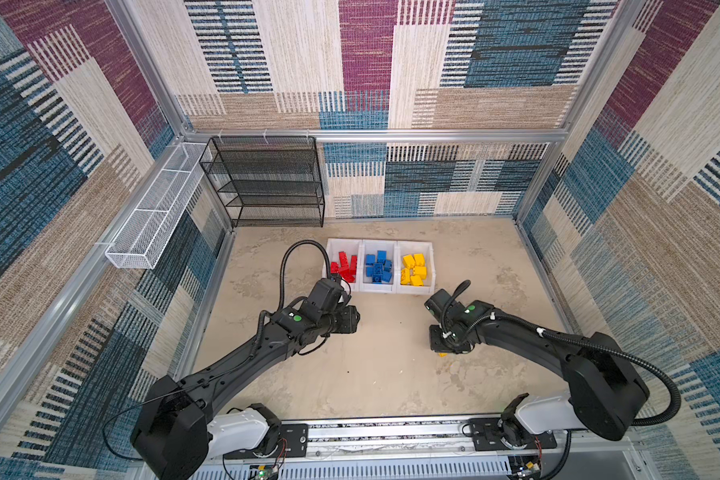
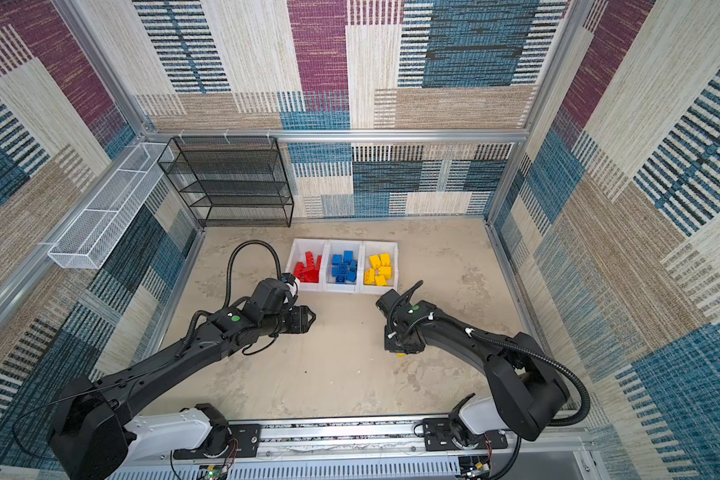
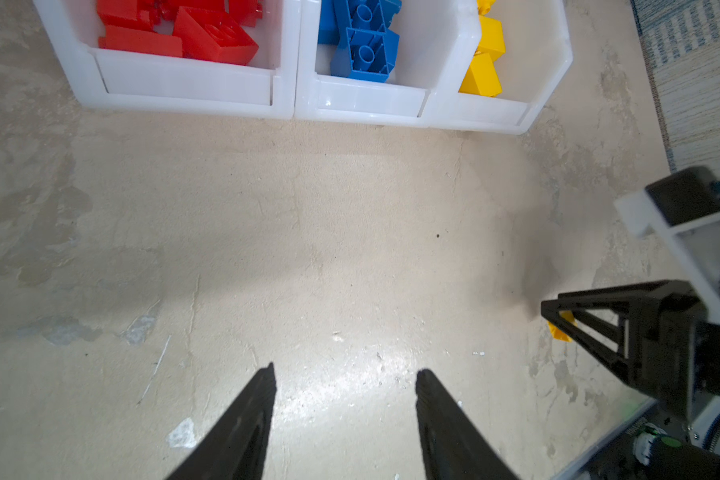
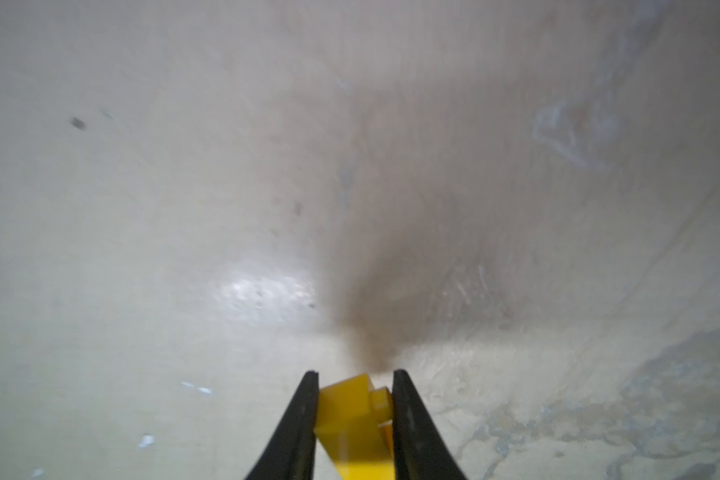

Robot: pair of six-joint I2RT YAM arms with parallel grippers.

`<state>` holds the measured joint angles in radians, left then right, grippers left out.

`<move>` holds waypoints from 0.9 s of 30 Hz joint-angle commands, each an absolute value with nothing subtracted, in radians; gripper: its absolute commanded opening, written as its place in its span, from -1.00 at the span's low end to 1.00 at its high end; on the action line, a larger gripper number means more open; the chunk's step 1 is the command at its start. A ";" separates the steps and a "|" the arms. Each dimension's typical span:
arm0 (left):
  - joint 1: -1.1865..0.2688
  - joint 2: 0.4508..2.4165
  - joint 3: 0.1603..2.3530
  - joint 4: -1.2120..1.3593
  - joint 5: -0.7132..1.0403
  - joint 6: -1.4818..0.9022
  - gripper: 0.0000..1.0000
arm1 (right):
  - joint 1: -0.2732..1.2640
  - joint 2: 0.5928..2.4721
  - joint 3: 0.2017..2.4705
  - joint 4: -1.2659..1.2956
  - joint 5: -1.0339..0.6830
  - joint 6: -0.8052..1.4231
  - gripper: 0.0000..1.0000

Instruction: Sort the legos into containers by color

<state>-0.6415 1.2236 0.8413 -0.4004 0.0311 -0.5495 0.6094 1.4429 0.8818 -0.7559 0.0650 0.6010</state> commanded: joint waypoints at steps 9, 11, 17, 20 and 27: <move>-0.623 1.124 0.817 -0.439 -0.139 -0.524 0.17 | 0.417 1.846 1.489 -0.619 0.073 0.349 -0.49; -0.609 1.113 0.819 -0.439 -0.176 -0.500 0.18 | 0.399 1.909 1.562 -0.610 0.075 0.339 -0.45; -0.531 1.092 0.794 -0.398 -0.273 -0.451 0.23 | 0.372 1.988 1.670 -0.601 0.053 0.316 0.31; -0.483 1.083 0.772 -0.359 -0.304 -0.431 0.25 | 0.367 1.946 1.659 -0.578 0.074 0.309 0.57; -0.388 0.972 0.576 0.025 -0.466 -0.245 0.46 | 0.316 1.743 1.460 -0.400 0.162 0.267 0.98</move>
<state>-0.4072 1.0031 0.6369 -0.2173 -0.3466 -0.3771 0.3317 1.8168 1.5414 -0.5308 0.0998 0.3016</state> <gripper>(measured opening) 0.705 0.945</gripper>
